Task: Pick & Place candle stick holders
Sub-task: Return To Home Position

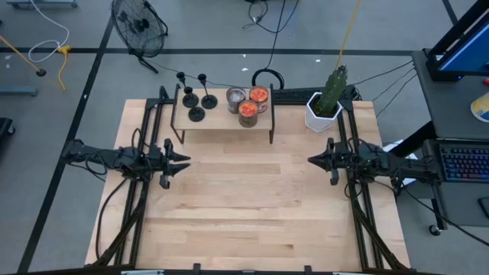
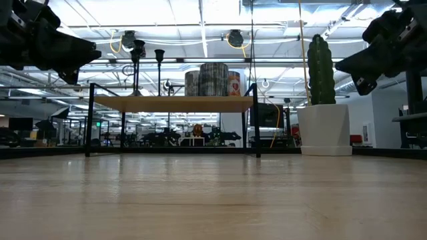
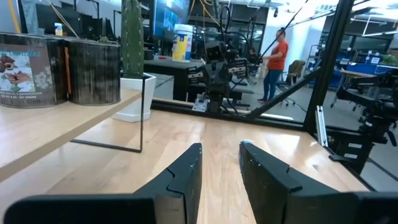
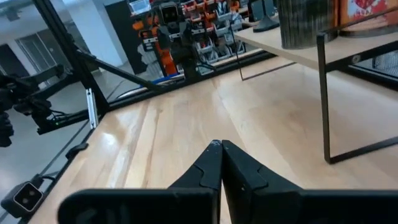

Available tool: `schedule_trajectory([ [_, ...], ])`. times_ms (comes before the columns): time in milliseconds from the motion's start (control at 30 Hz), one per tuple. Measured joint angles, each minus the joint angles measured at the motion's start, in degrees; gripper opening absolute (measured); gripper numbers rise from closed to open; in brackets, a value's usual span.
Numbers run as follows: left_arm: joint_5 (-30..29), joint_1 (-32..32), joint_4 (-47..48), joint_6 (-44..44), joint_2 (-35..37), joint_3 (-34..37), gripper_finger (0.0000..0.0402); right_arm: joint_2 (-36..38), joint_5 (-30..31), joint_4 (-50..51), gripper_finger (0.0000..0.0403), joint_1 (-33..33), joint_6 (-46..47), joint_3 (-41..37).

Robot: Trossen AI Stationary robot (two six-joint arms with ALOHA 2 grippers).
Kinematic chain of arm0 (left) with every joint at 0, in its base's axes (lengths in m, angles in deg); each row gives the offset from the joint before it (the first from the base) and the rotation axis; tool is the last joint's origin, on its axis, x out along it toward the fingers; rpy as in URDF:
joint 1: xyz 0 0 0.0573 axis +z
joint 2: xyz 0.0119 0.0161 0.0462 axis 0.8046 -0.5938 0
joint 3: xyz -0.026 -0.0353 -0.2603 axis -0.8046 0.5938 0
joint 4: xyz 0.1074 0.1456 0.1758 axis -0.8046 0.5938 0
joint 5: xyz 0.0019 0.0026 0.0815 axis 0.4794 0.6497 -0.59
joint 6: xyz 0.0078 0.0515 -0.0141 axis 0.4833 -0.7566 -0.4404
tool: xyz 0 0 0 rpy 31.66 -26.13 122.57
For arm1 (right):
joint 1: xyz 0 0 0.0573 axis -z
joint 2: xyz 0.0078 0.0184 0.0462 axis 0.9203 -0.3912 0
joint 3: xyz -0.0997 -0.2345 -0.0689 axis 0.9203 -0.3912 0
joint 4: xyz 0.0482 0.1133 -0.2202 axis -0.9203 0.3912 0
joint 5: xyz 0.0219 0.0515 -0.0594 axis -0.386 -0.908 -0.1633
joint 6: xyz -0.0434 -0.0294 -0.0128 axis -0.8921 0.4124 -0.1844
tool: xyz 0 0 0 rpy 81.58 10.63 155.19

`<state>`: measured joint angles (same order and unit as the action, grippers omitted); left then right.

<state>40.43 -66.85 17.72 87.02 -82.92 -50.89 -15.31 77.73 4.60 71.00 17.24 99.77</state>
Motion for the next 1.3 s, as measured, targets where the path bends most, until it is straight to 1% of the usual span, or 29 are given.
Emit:
schedule_trajectory([
  [267, 0.0, 0.0, 1.7, -0.2, 0.0, 0.0, 0.0113, 0.0, 0.8, -1.0, 0.0, 0.0, -1.0, -2.0],
  [367, -0.3, 0.0, 1.9, -0.2, 0.0, 0.0, 0.0113, 0.0, 4.0, -1.5, 0.0, 0.0, -1.2, -2.2],
  [467, -2.1, 0.0, 2.4, -0.1, -0.1, -0.1, 0.0113, -0.2, 7.6, -2.3, 0.0, 0.0, -3.6, -2.3],
  [533, -2.8, 0.0, 2.5, -0.2, -0.7, -0.1, 0.0113, -0.2, 8.9, -2.6, 0.0, 0.0, -4.4, -2.3],
  [800, -2.9, 0.0, 2.3, 1.2, -2.5, -0.1, 0.0113, -0.2, 8.9, -2.8, 0.0, 0.0, -4.1, -2.4],
  [1300, -3.0, 0.0, 2.1, 1.4, -2.5, -0.1, 0.0113, -0.2, 8.9, -2.8, 0.0, 0.0, -4.1, -2.5],
])
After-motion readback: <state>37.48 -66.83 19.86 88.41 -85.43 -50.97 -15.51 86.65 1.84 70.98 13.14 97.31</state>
